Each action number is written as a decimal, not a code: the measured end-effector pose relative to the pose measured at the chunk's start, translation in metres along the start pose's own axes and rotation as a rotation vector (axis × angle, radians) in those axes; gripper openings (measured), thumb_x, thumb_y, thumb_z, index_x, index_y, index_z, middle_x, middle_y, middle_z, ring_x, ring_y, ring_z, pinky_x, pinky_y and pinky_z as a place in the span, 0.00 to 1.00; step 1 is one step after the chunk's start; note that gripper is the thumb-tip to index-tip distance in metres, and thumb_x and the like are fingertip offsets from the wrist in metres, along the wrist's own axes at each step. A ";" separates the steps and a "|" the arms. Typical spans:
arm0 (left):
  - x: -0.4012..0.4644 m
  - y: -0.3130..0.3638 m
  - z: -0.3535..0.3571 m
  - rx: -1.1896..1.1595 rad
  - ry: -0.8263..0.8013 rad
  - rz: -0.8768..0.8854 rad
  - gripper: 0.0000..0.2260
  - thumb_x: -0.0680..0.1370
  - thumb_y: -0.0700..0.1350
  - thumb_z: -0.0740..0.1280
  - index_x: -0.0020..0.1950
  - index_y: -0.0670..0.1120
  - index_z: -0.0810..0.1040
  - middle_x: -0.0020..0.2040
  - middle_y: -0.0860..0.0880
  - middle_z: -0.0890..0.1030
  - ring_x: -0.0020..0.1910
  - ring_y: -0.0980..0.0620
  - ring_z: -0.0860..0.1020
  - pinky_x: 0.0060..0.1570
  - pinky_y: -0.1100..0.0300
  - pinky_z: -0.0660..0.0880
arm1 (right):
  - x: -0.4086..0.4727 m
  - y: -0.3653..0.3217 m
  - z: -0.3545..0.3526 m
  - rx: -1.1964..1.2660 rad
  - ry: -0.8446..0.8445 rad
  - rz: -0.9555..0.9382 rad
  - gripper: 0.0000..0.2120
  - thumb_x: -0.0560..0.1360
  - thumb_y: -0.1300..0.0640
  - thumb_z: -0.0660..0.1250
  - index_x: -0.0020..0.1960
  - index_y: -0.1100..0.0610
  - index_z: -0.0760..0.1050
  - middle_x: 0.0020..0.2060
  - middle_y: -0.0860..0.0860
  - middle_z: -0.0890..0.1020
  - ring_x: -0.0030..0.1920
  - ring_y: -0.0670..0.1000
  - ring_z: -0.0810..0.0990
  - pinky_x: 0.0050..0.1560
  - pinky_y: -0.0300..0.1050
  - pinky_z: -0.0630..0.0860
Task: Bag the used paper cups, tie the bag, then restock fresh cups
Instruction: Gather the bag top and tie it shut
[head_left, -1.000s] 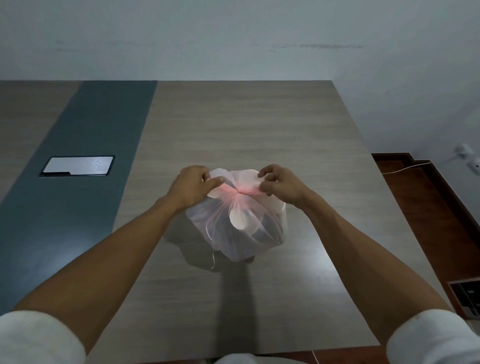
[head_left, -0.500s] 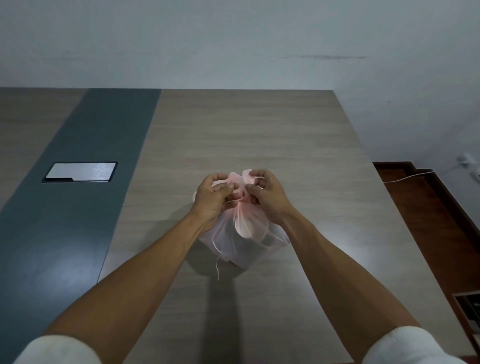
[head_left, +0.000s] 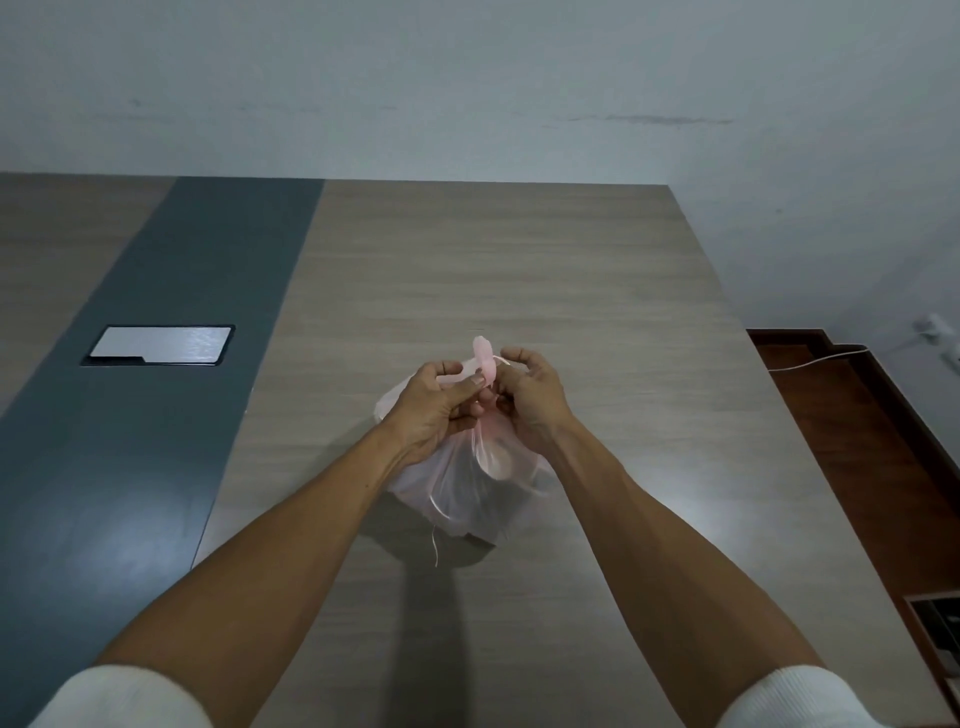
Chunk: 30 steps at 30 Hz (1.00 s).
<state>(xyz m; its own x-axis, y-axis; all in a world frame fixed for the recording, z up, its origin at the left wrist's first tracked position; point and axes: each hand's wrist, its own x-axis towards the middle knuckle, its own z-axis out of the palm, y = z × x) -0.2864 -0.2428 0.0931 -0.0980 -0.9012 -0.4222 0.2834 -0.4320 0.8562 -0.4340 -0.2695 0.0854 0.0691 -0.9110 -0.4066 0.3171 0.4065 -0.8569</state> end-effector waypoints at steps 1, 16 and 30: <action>0.000 0.002 -0.002 0.019 -0.024 -0.008 0.20 0.78 0.43 0.74 0.66 0.44 0.71 0.44 0.42 0.85 0.32 0.53 0.79 0.35 0.59 0.78 | -0.001 0.000 0.000 -0.005 -0.035 -0.001 0.13 0.77 0.69 0.69 0.58 0.59 0.71 0.30 0.55 0.79 0.26 0.48 0.77 0.30 0.41 0.76; 0.006 0.006 -0.008 0.128 0.201 0.097 0.15 0.73 0.41 0.78 0.54 0.36 0.80 0.40 0.37 0.84 0.29 0.53 0.80 0.30 0.60 0.78 | 0.003 -0.017 -0.008 -0.280 -0.319 -0.035 0.05 0.76 0.66 0.67 0.52 0.62 0.76 0.40 0.61 0.81 0.38 0.53 0.77 0.36 0.43 0.72; 0.006 0.023 -0.014 0.895 0.099 0.406 0.12 0.69 0.43 0.81 0.37 0.42 0.79 0.36 0.47 0.84 0.33 0.55 0.80 0.33 0.58 0.78 | 0.015 -0.008 -0.003 -0.619 -0.042 -0.306 0.07 0.82 0.60 0.64 0.49 0.63 0.76 0.31 0.53 0.78 0.28 0.48 0.77 0.31 0.42 0.75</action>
<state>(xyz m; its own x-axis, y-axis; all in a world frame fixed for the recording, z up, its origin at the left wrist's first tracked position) -0.2670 -0.2574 0.1057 -0.0616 -0.9975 -0.0345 -0.5521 0.0053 0.8337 -0.4381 -0.2863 0.0853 0.1034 -0.9879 -0.1154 -0.2689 0.0840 -0.9595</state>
